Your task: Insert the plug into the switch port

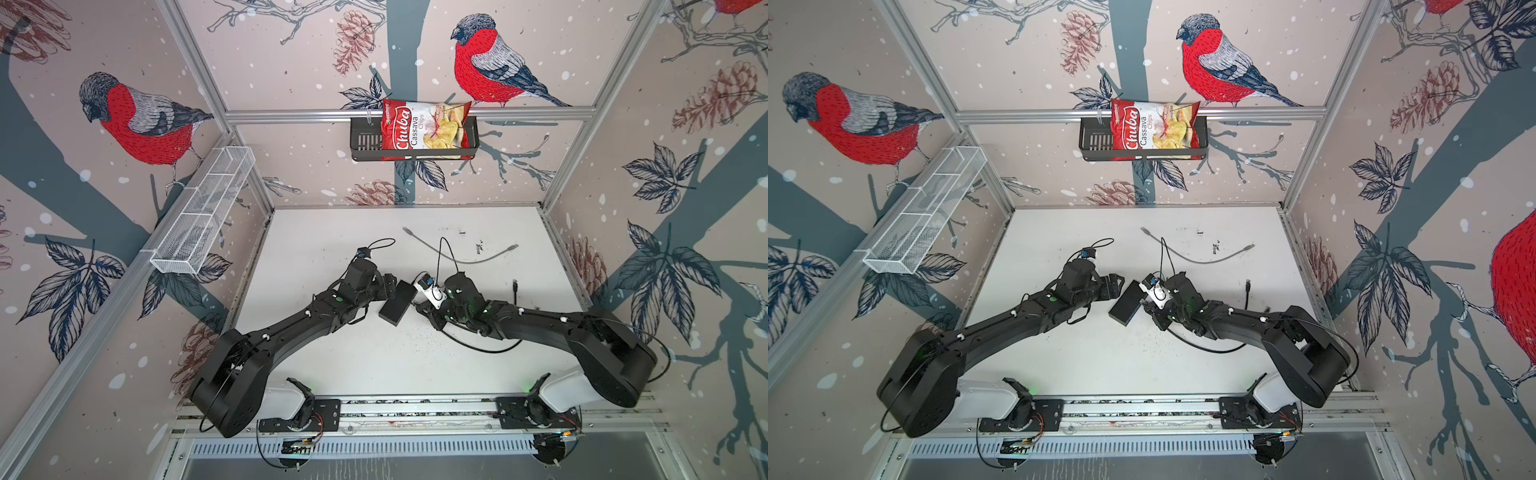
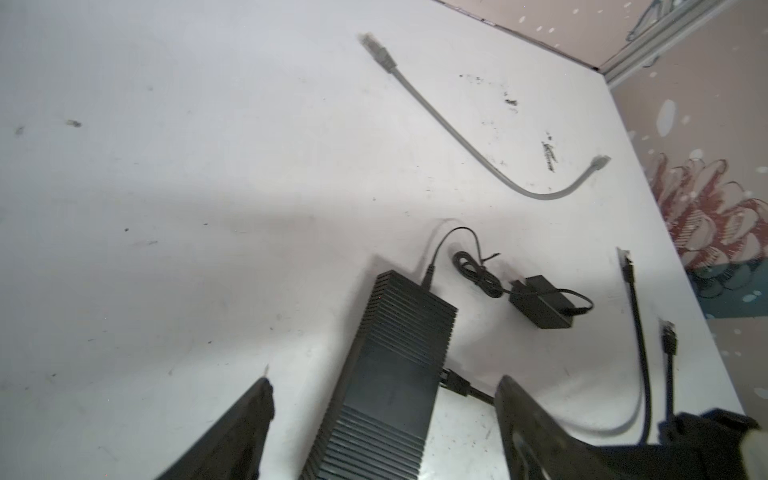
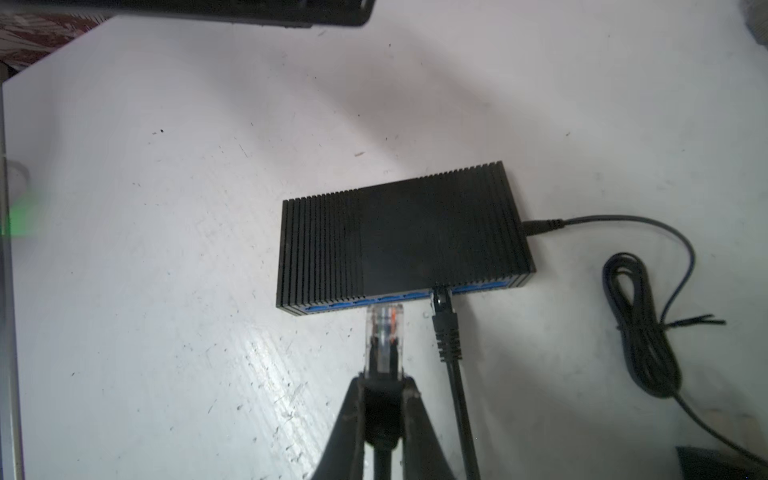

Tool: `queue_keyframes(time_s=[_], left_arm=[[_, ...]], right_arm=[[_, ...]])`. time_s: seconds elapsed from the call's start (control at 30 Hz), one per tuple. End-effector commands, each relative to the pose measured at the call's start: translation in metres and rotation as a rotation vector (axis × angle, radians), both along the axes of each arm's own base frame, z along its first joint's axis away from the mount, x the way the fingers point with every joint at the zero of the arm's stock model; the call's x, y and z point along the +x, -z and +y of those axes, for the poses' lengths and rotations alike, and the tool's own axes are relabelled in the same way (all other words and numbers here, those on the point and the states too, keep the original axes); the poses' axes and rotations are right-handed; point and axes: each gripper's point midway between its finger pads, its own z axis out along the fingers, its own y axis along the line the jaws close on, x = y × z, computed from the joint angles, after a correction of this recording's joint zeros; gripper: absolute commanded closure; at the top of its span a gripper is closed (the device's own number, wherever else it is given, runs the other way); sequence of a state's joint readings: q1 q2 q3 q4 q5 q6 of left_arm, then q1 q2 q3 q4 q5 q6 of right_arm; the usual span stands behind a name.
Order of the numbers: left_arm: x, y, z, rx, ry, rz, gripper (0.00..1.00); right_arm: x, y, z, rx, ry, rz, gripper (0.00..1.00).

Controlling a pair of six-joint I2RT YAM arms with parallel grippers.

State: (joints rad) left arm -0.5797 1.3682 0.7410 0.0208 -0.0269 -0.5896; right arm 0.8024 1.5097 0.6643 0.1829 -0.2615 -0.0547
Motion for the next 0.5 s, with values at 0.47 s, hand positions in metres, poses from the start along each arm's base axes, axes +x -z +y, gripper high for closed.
queue_keyframes(time_s=[0.47], left_arm=[[0.020, 0.064, -0.006, 0.097, 0.117, 0.230, 0.23]], right_arm=[[-0.024, 0.045, 0.009, -0.305, -0.109, 0.072, 0.89]])
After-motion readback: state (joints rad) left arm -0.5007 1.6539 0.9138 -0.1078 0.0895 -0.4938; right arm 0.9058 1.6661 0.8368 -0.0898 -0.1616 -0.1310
